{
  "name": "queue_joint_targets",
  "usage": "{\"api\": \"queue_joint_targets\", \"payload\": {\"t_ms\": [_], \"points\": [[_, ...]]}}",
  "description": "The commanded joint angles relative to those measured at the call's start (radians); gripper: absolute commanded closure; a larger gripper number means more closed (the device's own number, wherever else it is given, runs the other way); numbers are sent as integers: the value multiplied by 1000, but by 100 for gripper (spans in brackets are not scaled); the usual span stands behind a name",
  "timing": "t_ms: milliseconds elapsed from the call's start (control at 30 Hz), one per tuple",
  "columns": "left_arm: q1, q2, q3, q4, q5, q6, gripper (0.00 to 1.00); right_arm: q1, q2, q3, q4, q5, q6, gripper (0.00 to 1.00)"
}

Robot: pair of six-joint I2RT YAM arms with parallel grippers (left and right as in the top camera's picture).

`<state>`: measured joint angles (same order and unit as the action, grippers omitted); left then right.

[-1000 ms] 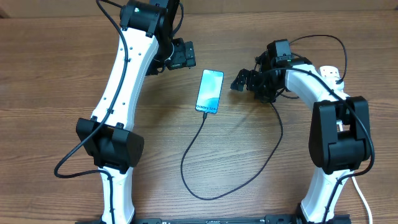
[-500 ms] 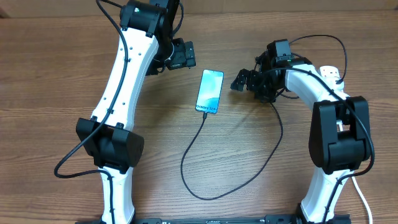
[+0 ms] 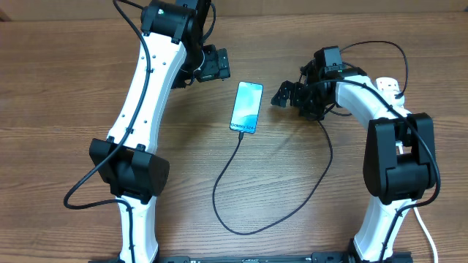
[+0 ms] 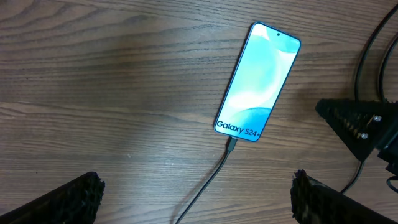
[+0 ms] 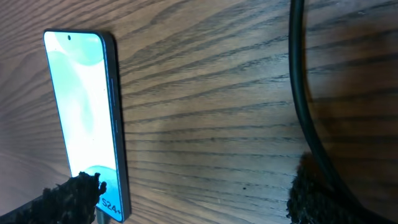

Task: Plug charger to phone and switch on socket
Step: 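Move the right gripper up and right toward the white power strip, then lower the right gripper over the strip's orange switch beside the plug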

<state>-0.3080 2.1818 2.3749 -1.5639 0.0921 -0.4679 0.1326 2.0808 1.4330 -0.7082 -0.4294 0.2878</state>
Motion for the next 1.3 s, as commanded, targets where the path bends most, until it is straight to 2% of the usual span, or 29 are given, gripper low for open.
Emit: {"api": "queue_joint_targets", "payload": {"t_ms": [0,167,367,533,567,767,900,1067,1267], "points": [[-6,10,-2,2,-15,18,0,-1,7,-22,7,-118,-10,0],[-6,10,-2,2,-15,19,0,-2,5,39,-36,-320,-59,0],[-6,10,-2,2,-15,18,0,-3,-47,198,-142,-293,-84,0],[-6,10,-2,2,-15,19,0,-4,-125,378,-293,-47,-83,0],[-6,10,-2,2,-15,19,0,-5,-155,452,-355,82,-82,0],[-6,10,-2,2,-15,19,0,-36,-226,632,-498,491,-76,0],[-6,10,-2,2,-15,19,0,-108,-257,687,-532,622,-42,0],[-6,10,-2,2,-15,18,0,-286,-272,690,-529,563,-4,0],[-6,10,-2,2,-15,19,0,-590,-270,687,-520,209,-21,0]]}}
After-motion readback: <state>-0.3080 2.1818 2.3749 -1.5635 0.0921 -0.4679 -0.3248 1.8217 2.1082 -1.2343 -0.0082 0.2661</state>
